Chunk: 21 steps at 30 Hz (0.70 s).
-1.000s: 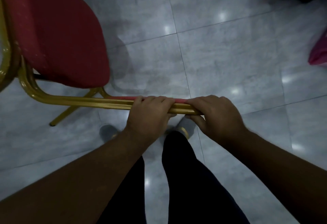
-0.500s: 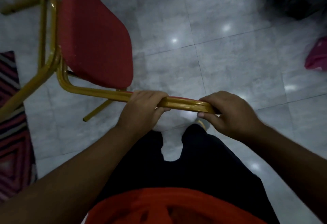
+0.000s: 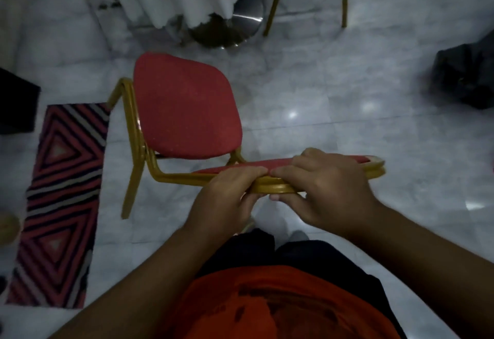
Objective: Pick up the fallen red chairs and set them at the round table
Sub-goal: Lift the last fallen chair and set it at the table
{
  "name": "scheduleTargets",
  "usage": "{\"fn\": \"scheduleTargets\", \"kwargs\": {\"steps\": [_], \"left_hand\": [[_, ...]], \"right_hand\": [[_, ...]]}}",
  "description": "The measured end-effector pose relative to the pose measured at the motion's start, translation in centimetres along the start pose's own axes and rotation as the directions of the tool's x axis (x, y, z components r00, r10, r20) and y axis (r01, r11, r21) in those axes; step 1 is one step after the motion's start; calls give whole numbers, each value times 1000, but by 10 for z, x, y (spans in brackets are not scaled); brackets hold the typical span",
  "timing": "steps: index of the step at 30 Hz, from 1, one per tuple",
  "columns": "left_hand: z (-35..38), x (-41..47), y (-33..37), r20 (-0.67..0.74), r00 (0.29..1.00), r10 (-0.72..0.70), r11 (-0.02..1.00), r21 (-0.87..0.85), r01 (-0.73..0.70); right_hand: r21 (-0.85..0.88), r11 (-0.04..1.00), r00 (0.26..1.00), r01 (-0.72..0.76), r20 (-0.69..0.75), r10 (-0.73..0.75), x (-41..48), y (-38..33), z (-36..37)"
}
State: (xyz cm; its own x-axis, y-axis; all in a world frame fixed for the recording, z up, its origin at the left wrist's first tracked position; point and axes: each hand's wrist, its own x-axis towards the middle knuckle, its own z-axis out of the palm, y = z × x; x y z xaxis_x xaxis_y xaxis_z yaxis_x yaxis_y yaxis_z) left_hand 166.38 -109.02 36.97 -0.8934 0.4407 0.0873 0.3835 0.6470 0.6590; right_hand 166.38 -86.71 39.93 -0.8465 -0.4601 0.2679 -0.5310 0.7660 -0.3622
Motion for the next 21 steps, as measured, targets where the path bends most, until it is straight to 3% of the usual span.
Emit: {"fn": "scheduleTargets", "kwargs": {"steps": [9,12,15,21], "left_hand": [[-84,-90,-5,-157,940,-304,949,31,313],[-113,-114,-9,-199,870,-452,886,13,463],[-139,-126,0,-125,810,-573,803,108,585],[-139,-110,35,20,941,-337,861,412,300]], "right_hand": [[99,984,988,150,3,-151,26,-93,23],[103,988,993,111,34,-115,11,-86,14],[167,986,996,-7,87,-8,-8,-77,11],[287,956,998,-58,42,48,3,-92,22]]}}
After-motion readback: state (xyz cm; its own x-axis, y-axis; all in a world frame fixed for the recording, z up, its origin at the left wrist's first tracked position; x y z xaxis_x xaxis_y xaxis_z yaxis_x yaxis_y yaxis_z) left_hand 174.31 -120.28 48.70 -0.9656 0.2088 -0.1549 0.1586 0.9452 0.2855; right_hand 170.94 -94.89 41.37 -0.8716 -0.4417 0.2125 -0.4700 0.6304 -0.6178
